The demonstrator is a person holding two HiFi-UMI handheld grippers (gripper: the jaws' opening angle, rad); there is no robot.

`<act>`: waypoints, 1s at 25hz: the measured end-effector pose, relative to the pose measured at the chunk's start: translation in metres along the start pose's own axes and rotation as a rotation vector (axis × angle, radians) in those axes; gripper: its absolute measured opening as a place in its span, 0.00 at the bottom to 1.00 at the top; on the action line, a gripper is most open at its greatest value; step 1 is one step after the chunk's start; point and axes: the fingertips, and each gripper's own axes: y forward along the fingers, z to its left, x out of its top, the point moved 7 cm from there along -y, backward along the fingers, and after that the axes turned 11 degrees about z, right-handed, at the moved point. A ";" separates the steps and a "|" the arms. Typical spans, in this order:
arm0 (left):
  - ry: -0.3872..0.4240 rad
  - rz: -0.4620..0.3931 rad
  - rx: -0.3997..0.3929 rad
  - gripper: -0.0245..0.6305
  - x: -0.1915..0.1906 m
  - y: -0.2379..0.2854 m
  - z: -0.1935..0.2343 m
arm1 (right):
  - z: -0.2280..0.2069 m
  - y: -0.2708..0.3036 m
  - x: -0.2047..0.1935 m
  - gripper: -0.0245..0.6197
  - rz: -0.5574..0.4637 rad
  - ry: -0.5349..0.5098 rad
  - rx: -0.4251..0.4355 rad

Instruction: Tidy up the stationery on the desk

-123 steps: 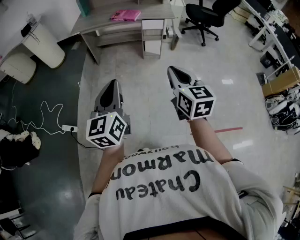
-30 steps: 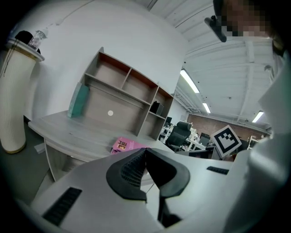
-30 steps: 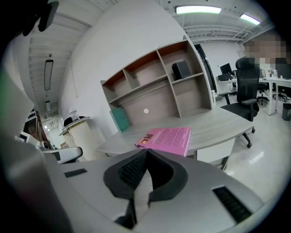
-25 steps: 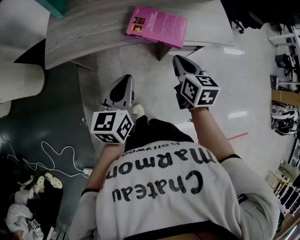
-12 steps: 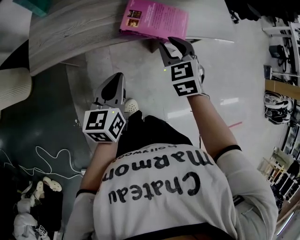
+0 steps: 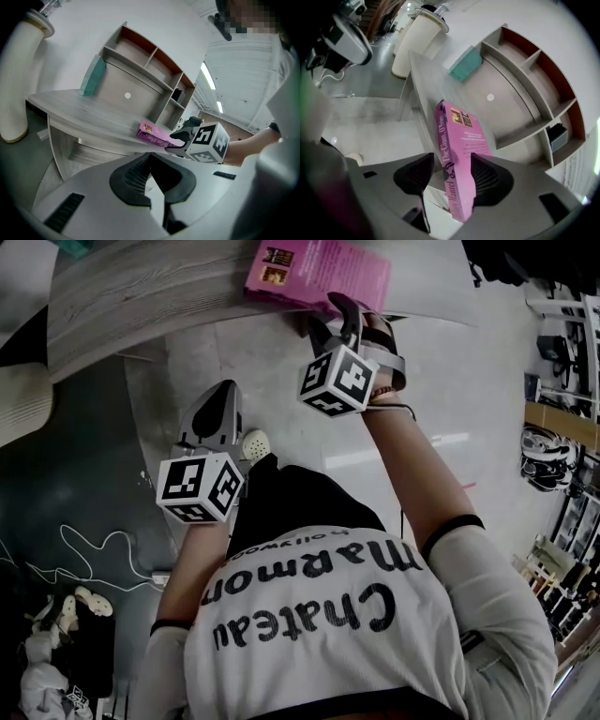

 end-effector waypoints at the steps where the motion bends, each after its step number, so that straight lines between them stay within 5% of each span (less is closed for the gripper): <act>1: -0.005 -0.004 0.007 0.06 -0.001 -0.002 0.002 | 0.003 0.002 0.000 0.44 0.009 -0.018 -0.011; 9: -0.041 0.003 0.042 0.06 -0.019 -0.015 0.019 | 0.008 0.013 -0.001 0.47 0.053 -0.047 -0.109; 12: -0.042 0.005 0.037 0.06 -0.019 -0.013 0.020 | 0.008 0.017 -0.002 0.36 0.055 -0.056 -0.118; 25: -0.036 -0.009 0.026 0.06 -0.013 -0.010 0.018 | 0.008 0.015 -0.004 0.34 0.061 -0.097 -0.136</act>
